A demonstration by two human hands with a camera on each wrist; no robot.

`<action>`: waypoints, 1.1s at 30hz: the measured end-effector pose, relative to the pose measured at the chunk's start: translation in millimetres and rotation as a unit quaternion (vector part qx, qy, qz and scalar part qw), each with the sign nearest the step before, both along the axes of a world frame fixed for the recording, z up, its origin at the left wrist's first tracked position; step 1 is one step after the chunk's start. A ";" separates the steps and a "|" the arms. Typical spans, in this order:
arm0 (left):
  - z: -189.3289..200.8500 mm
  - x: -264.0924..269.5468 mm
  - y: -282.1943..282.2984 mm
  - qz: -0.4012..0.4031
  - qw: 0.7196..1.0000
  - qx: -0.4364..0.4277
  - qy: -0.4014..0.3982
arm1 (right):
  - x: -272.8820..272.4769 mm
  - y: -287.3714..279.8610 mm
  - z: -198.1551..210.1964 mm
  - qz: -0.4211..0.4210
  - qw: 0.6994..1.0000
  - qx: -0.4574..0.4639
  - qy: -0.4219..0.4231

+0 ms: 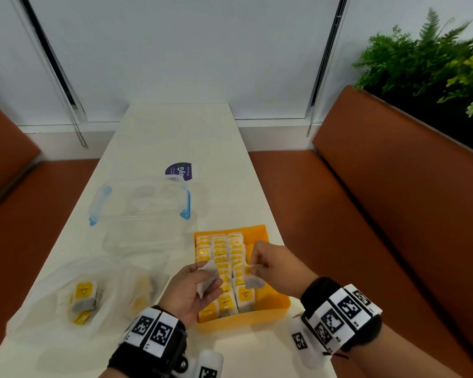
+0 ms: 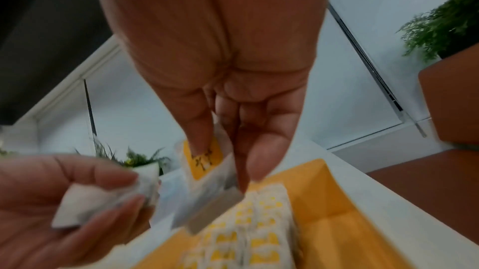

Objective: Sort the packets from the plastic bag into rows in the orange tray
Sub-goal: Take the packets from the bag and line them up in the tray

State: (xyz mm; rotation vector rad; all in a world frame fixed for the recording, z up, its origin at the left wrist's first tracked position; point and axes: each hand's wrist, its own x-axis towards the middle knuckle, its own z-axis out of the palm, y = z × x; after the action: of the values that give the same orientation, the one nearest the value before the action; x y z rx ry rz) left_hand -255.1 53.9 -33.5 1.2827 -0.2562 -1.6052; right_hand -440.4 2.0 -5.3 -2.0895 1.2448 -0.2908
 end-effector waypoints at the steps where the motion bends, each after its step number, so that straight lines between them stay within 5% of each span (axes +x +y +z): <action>1: 0.4 0.4 0.5 0.003 1.000 0.000 0.001 | -0.2 -1.9 -3.8 0.009 0.999 0.017 0.037; 8: -0.6 1.4 7.5 0.011 1.000 0.001 0.016 | 21.3 -3.3 -31.9 0.050 0.976 0.113 0.180; 21: -3.9 10.9 10.7 0.027 0.999 -0.004 0.026 | 35.4 -3.8 -49.9 0.078 0.931 0.097 0.344; 33: -4.4 7.1 7.1 0.024 0.999 -0.004 0.022 | 34.0 0.1 -58.6 0.022 0.956 0.063 0.285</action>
State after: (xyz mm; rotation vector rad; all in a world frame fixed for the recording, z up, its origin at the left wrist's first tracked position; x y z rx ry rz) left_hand -248.0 61.1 -37.9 1.2373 -0.2026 -1.5884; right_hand -406.4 2.0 -63.9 -2.1547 1.4865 0.4362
